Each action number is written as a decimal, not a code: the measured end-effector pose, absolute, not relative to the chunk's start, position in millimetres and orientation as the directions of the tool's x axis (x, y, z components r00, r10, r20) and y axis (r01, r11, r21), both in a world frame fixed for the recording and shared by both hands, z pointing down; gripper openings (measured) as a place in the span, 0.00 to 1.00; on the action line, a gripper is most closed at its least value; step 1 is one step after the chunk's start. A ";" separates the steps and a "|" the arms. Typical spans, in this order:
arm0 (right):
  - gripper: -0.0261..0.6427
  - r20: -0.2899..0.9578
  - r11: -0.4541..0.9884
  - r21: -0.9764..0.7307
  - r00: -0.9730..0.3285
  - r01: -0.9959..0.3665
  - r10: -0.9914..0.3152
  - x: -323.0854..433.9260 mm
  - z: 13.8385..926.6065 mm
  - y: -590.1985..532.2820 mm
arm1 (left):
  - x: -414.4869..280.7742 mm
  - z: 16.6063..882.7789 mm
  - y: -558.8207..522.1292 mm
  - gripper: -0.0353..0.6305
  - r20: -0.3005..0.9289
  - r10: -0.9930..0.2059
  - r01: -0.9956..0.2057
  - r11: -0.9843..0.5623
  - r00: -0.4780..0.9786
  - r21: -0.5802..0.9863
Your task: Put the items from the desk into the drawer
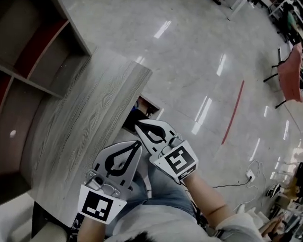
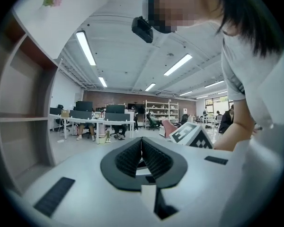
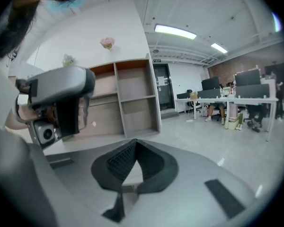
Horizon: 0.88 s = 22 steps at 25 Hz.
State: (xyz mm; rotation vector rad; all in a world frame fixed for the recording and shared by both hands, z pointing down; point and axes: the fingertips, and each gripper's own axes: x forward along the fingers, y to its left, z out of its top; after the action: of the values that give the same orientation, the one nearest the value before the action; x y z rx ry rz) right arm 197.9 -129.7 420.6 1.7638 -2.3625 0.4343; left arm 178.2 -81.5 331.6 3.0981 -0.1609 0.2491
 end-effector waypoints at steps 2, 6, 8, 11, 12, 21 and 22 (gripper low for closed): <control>0.05 0.254 0.254 -0.102 -0.272 -0.962 -0.928 199.2 393.0 -120.9 | 176.3 322.5 -77.9 0.07 0.142 -0.093 -0.095 -0.995 0.985 0.010; 0.05 0.183 0.208 -0.074 -0.218 -0.975 -0.959 197.9 350.6 -94.4 | 172.1 307.7 -64.8 0.07 0.115 -0.063 -0.062 -0.998 0.991 -0.013; 0.05 0.158 0.182 -0.070 -0.191 -0.981 -0.969 196.2 335.5 -79.3 | 170.2 301.5 -57.1 0.07 0.109 -0.042 -0.040 -0.999 0.993 -0.025; 0.05 0.131 0.151 -0.061 -0.158 -0.987 -0.979 191.3 318.4 -60.0 | 167.6 292.8 -49.0 0.07 0.094 -0.013 -0.010 -0.999 0.995 -0.037; 0.05 0.123 0.142 -0.057 -0.148 -0.988 -0.981 188.9 313.3 -54.1 | 166.7 290.0 -46.5 0.07 0.088 -0.004 -0.001 -0.999 0.996 -0.041; 0.05 0.059 0.110 -0.036 -0.112 -0.993 -0.992 164.3 287.5 -12.2 | 150.4 282.1 -21.1 0.07 0.071 0.035 0.039 -0.997 0.997 -0.061; 0.05 0.055 0.110 -0.034 -0.112 -0.993 -0.992 161.9 285.8 -10.5 | 148.3 281.7 -19.9 0.07 0.070 0.035 0.039 -0.997 0.997 -0.062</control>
State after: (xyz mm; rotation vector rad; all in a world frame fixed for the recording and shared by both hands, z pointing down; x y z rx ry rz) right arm 161.9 -10.5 285.8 2.0816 -2.3272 0.0972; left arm 148.3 -19.9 281.7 3.2028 0.0598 0.1107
